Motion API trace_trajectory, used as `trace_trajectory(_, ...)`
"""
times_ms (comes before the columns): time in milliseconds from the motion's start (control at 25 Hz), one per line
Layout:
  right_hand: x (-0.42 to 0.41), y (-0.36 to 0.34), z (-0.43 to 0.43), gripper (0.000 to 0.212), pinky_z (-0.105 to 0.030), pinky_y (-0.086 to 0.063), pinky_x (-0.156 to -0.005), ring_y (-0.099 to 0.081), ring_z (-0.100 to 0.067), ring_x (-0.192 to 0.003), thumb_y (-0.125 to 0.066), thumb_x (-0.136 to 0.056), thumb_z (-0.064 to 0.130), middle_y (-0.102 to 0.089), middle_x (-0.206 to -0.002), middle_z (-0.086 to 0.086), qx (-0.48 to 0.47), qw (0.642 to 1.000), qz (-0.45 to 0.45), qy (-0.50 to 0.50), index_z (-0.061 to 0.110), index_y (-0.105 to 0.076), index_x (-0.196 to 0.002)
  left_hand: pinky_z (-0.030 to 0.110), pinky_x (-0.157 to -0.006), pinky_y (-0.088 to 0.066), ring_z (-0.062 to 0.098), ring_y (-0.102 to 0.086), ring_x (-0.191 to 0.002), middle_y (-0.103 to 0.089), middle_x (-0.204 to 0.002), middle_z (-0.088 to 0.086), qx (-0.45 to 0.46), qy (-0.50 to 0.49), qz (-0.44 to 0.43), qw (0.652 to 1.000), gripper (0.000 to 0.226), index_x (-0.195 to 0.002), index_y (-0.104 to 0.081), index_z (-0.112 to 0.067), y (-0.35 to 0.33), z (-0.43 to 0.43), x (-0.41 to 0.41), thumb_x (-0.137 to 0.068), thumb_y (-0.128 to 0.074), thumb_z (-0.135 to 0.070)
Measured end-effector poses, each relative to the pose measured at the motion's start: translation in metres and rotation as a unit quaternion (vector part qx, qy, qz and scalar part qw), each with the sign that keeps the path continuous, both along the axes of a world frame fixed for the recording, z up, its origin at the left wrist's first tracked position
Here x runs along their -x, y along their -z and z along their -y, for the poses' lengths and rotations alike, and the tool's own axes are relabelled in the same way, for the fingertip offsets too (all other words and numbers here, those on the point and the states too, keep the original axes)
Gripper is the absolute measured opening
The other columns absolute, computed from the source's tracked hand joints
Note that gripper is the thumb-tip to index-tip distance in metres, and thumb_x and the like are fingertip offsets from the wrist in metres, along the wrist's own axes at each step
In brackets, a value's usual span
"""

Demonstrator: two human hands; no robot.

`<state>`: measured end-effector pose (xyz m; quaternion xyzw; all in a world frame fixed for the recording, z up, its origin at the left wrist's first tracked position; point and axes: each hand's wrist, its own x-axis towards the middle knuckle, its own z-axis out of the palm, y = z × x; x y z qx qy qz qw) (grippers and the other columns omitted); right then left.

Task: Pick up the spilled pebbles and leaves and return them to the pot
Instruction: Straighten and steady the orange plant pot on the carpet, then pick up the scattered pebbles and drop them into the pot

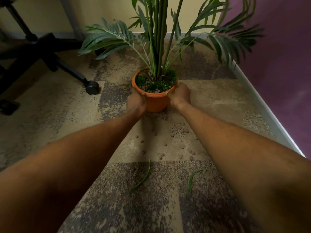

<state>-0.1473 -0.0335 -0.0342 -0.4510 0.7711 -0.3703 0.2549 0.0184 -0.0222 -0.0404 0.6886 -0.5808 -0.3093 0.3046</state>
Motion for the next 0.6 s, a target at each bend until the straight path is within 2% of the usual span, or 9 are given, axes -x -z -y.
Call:
trace_trajectory(80, -0.003, 0.003, -0.020, 0.050, -0.034, -0.052, -0.096, -0.063, -0.025, -0.121, -0.081, -0.088, 0.024, -0.067, -0.131, -0.004, 0.020, 0.998, -0.034, -0.046, 0.020, -0.062, -0.134, 0.046, -0.108, -0.046, 0.043, -0.053, -0.134, -0.052, -0.151, 0.021, 0.030, 0.055, 0.040, 0.997, 0.057, -0.159, -0.027, -0.010, 0.008, -0.011, -0.007, -0.108, -0.046, -0.026)
trace_trajectory(200, -0.013, 0.012, -0.052, 0.053, -0.041, -0.050, -0.102, -0.056, -0.028, -0.128, -0.072, -0.095, 0.028, -0.058, -0.140, -0.006, -0.009, 0.986, -0.144, -0.087, 0.019, -0.051, -0.143, 0.048, -0.106, -0.046, 0.044, -0.052, -0.133, -0.051, -0.149, 0.025, 0.037, 0.100, 0.111, 0.988, 0.059, -0.156, -0.029, -0.006, 0.020, -0.022, -0.017, -0.103, -0.049, -0.018)
trace_trajectory(280, -0.019, 0.020, -0.074, 0.052, -0.044, -0.048, -0.105, -0.052, -0.029, -0.131, -0.068, -0.097, 0.029, -0.054, -0.141, -0.008, -0.033, 0.964, -0.221, -0.147, 0.015, -0.048, -0.143, 0.049, -0.105, -0.046, 0.044, -0.051, -0.134, -0.049, -0.149, 0.026, 0.009, 0.115, 0.174, 0.978, 0.059, -0.155, -0.030, -0.005, 0.029, -0.034, -0.022, -0.101, -0.052, -0.018)
trace_trajectory(360, -0.024, 0.029, -0.090, 0.050, -0.043, -0.045, -0.107, -0.048, -0.029, -0.132, -0.066, -0.098, 0.028, -0.052, -0.142, -0.008, -0.046, 0.933, -0.281, -0.220, 0.013, -0.048, -0.142, 0.049, -0.112, -0.042, 0.042, -0.045, -0.140, -0.043, -0.155, 0.024, -0.023, 0.143, 0.235, 0.961, 0.062, -0.156, -0.029, -0.003, 0.039, -0.045, -0.027, -0.102, -0.054, -0.018)
trace_trajectory(480, -0.028, 0.039, -0.104, 0.052, -0.041, -0.038, -0.111, -0.043, -0.028, -0.137, -0.064, -0.099, 0.025, -0.050, -0.146, -0.009, -0.060, 0.897, -0.333, -0.283, 0.012, -0.046, -0.146, 0.048, -0.119, -0.036, 0.041, -0.035, -0.147, -0.033, -0.162, 0.021, -0.053, 0.185, 0.279, 0.941, 0.064, -0.158, -0.026, -0.003, 0.051, -0.062, -0.033, -0.102, -0.055, -0.019)
trace_trajectory(600, -0.036, 0.047, -0.112, 0.058, -0.040, -0.032, -0.117, -0.037, -0.029, -0.145, -0.064, -0.100, 0.023, -0.043, -0.156, -0.010, -0.073, 0.881, -0.340, -0.320, 0.012, -0.041, -0.152, 0.048, -0.122, -0.031, 0.040, -0.026, -0.153, -0.023, -0.168, 0.019, -0.080, 0.217, 0.301, 0.925, 0.063, -0.161, -0.020, -0.004, 0.063, -0.076, -0.036, -0.106, -0.048, -0.020)
